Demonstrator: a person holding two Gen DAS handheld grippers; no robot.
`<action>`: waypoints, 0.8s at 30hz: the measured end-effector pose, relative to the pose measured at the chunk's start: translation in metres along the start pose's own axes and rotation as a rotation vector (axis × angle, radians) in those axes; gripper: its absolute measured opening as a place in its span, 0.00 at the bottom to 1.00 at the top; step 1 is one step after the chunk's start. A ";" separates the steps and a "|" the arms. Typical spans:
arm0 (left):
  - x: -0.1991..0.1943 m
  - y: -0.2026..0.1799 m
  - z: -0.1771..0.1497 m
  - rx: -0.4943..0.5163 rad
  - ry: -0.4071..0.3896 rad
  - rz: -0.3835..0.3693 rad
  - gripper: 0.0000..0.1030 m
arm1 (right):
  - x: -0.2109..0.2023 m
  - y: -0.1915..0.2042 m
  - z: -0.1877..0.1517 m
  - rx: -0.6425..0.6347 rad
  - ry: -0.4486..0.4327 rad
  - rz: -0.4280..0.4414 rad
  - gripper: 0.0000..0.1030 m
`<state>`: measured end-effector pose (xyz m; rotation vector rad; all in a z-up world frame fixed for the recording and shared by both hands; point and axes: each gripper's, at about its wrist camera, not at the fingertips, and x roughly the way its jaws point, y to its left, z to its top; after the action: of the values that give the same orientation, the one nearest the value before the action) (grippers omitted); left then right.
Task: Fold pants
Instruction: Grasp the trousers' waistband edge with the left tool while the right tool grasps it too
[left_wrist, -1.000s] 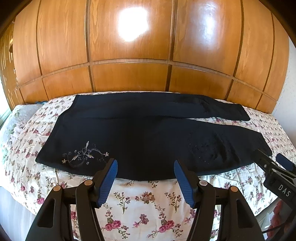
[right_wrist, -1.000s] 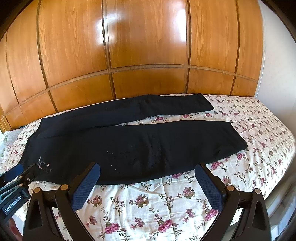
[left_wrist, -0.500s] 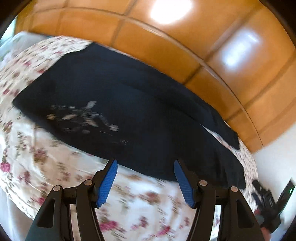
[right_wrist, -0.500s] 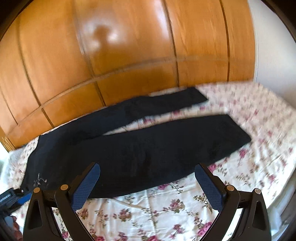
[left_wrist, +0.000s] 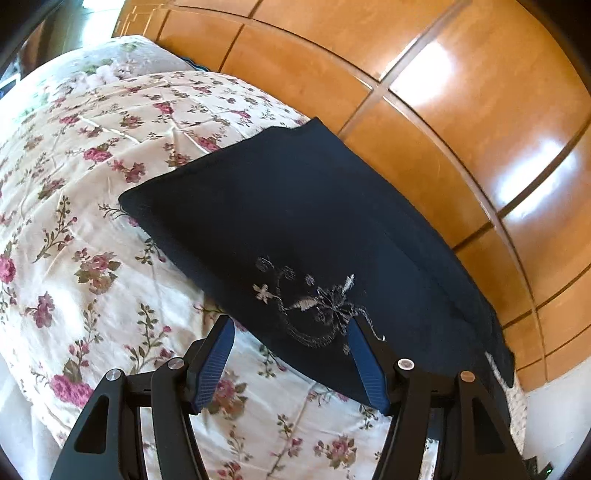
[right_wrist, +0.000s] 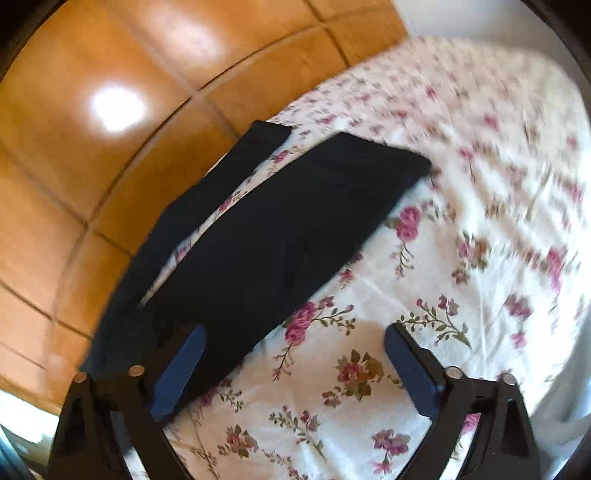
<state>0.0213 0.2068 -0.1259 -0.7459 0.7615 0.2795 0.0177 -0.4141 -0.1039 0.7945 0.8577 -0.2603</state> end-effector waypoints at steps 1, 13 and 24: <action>0.001 0.003 0.000 -0.014 -0.003 -0.011 0.63 | 0.000 -0.005 0.002 0.024 -0.015 0.034 0.89; -0.006 0.038 -0.016 -0.056 -0.060 -0.185 0.63 | 0.020 -0.013 0.019 0.077 -0.101 0.209 0.70; -0.014 0.054 -0.019 -0.068 -0.122 -0.256 0.58 | 0.038 -0.028 0.026 0.118 -0.186 0.404 0.54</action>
<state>-0.0248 0.2325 -0.1524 -0.8733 0.5360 0.1184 0.0429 -0.4481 -0.1371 1.0172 0.4956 -0.0255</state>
